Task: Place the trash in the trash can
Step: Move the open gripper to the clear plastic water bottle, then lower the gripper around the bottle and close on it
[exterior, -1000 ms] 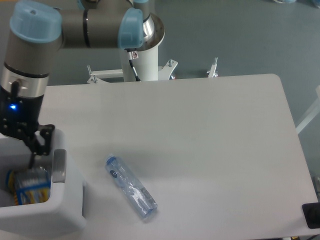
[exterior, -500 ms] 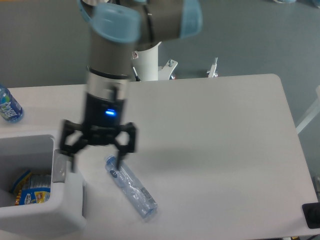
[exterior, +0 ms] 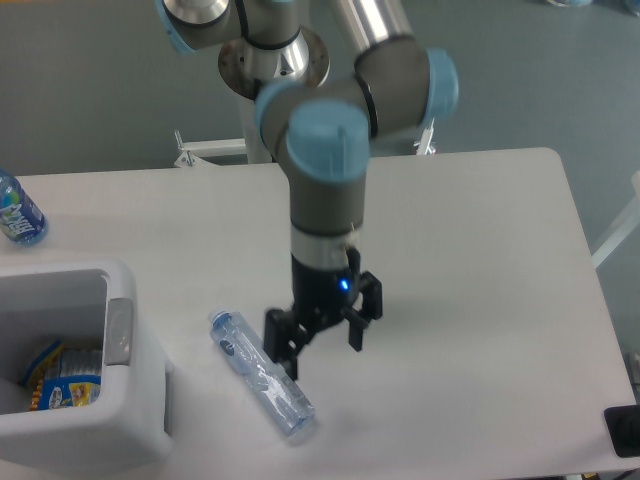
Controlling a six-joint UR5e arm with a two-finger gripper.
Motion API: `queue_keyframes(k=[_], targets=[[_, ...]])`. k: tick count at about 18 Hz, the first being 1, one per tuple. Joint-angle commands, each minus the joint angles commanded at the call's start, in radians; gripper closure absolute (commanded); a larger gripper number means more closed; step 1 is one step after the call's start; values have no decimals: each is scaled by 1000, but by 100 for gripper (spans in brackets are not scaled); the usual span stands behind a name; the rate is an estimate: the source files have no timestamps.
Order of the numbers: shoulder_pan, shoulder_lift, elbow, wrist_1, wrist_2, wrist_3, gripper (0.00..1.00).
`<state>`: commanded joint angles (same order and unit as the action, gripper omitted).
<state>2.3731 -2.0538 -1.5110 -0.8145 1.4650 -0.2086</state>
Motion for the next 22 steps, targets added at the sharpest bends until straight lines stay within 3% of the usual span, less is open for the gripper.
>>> queue_keyframes(k=[6, 10, 22], targets=[[-21, -78, 9, 5, 0, 2, 0], [-55, -158, 72, 3, 5, 2, 0], [-89, -221, 75, 11, 8, 18, 0]])
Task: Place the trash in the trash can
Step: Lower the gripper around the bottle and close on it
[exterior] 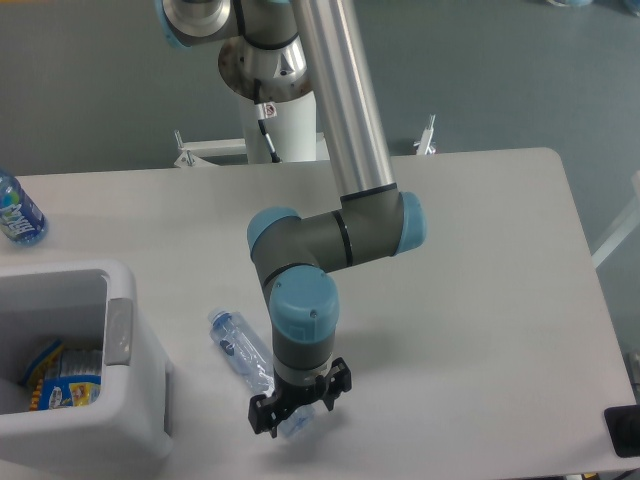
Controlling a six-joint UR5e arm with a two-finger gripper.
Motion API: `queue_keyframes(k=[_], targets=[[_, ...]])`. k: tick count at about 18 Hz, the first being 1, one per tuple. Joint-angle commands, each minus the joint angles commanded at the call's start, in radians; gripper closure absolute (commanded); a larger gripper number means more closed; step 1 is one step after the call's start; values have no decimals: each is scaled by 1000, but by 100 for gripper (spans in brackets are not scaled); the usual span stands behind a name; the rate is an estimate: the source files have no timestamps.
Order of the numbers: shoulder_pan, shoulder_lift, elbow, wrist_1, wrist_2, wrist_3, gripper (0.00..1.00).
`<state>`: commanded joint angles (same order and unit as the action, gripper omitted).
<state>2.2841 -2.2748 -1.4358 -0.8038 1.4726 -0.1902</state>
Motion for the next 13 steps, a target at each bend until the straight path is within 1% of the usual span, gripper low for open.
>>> queue_keyframes(k=[4, 11, 12, 13], targets=[[-2, -14, -2, 2, 3, 0, 0], [-11, -31, 0, 2, 41, 0, 0], [-11, -31, 0, 2, 41, 0, 1], [-11, -31, 0, 0, 41, 0, 5]])
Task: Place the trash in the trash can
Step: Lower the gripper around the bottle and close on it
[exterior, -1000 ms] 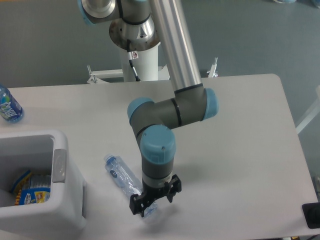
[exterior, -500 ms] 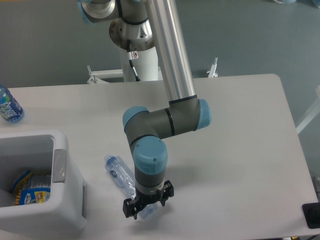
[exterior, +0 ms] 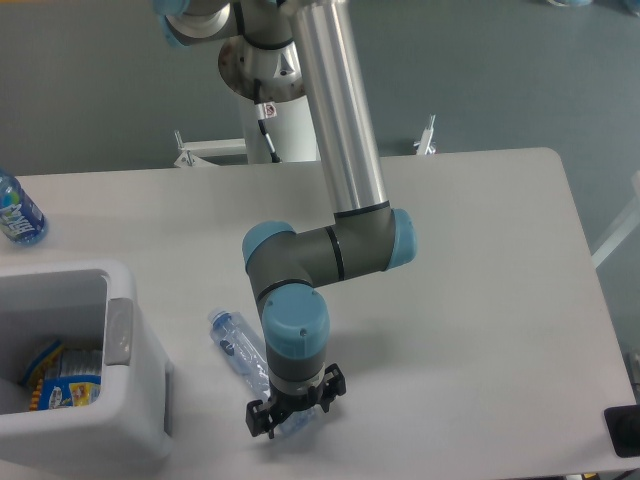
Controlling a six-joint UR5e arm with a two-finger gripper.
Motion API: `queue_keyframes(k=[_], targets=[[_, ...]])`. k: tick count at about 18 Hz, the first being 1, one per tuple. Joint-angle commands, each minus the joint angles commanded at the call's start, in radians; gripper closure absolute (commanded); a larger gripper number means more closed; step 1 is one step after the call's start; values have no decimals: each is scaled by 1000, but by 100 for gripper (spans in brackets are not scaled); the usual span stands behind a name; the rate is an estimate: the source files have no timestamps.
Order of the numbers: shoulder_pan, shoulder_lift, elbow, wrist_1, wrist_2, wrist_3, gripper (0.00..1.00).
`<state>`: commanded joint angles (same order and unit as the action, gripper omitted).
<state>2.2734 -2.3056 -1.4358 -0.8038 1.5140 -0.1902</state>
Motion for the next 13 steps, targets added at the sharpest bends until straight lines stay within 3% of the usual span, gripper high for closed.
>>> queue_keyframes(k=[3, 6, 13], targets=[[-2, 2, -3, -2, 0, -2, 27], [-2, 9, -14, 0, 2, -2, 40], [-2, 31, -14, -3, 0, 3, 45]])
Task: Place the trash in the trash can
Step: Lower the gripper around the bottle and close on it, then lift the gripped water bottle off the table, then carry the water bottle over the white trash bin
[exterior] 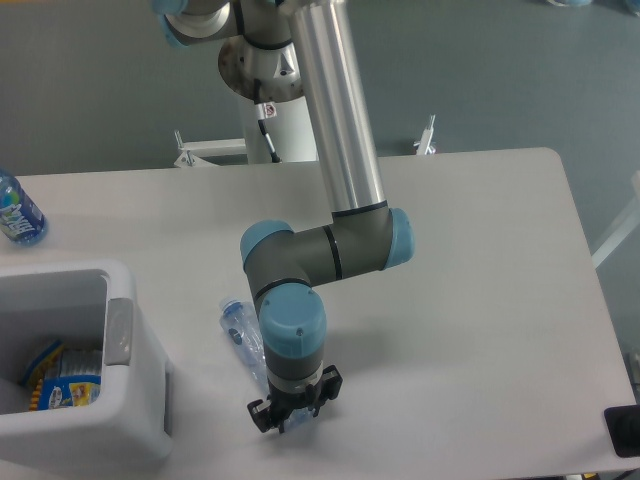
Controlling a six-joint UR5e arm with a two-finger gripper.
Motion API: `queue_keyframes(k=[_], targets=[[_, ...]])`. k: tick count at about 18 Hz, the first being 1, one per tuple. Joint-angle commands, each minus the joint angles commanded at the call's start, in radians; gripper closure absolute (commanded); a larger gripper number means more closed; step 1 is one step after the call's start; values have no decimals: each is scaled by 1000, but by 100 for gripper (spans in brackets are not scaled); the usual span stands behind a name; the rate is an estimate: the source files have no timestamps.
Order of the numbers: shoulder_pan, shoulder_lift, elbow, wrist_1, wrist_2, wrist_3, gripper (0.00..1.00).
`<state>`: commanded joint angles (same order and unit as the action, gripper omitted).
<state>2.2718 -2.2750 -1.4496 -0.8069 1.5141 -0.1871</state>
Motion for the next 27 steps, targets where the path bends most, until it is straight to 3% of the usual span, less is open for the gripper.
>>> queue_keyframes(k=[3, 6, 11, 17, 22, 27], targets=[[3, 50, 1, -6, 3, 2, 44], [58, 170, 24, -2, -3, 9, 44], [92, 281, 110, 26, -8, -3, 44], [74, 331, 216, 43, -26, -15, 44], [0, 359, 247, 155, -26, -11, 44], [-73, 358, 276, 206, -26, -8, 44]])
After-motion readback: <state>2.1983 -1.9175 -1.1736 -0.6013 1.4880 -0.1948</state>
